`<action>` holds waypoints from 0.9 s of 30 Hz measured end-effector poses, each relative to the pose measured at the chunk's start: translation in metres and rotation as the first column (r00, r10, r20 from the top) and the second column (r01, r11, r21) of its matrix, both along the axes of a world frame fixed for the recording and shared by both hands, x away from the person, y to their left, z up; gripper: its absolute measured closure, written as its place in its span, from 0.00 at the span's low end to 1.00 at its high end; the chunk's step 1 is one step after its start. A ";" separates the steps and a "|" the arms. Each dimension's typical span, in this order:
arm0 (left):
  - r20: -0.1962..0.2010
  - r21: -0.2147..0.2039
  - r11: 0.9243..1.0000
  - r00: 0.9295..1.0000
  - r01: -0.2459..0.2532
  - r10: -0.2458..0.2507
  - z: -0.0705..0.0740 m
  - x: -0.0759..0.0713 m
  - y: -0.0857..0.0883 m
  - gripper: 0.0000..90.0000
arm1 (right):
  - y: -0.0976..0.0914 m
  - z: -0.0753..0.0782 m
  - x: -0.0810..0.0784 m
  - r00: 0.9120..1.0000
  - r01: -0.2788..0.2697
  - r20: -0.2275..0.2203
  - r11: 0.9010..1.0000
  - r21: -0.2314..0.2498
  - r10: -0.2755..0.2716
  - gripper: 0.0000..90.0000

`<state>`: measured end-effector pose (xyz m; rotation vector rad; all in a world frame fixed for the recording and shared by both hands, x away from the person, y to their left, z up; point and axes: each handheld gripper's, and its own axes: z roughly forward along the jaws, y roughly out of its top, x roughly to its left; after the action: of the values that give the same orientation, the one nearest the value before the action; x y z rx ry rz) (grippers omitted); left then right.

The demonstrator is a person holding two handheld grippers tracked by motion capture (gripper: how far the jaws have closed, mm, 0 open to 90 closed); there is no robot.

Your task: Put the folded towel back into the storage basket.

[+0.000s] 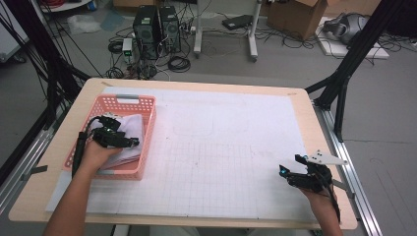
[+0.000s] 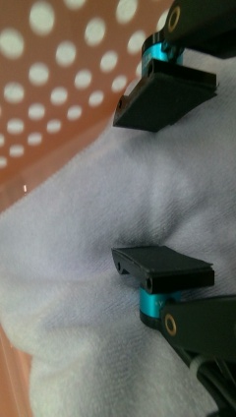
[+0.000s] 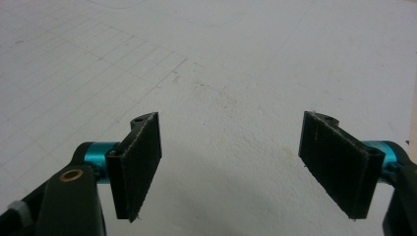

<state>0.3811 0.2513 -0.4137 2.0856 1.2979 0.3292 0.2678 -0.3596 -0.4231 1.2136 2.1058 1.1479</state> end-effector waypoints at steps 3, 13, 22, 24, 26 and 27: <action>0.004 -0.042 0.990 0.991 0.132 -0.132 0.000 -0.003 -0.004 0.42 | 0.000 0.000 0.000 1.000 -0.003 0.001 1.000 -0.003 0.003 0.26; 0.069 -0.087 0.966 0.966 -0.243 0.249 0.017 -0.006 0.024 0.39 | -0.004 0.000 -0.001 1.000 0.011 -0.005 1.000 0.006 -0.011 0.26; 0.057 0.011 0.942 0.941 -0.336 0.335 0.000 0.010 0.036 0.41 | -0.002 -0.003 0.001 1.000 0.001 -0.014 1.000 0.002 -0.001 0.26; 0.081 0.040 0.945 0.944 -0.323 0.319 -0.003 0.013 0.033 0.40 | -0.002 -0.003 0.002 1.000 -0.003 -0.013 1.000 -0.004 0.003 0.26; 0.098 0.045 0.949 0.947 -0.312 0.307 -0.004 0.015 0.032 0.39 | -0.001 -0.004 0.002 1.000 -0.003 -0.017 1.000 -0.004 0.002 0.26; 0.109 0.043 0.952 0.948 -0.304 0.298 -0.004 0.015 0.032 0.39 | 0.000 -0.004 0.002 1.000 -0.006 -0.017 1.000 -0.004 0.006 0.26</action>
<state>0.3959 0.2837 -0.4178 1.8890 1.5623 0.6050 0.2699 -0.3600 -0.4272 1.2204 2.1245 1.1393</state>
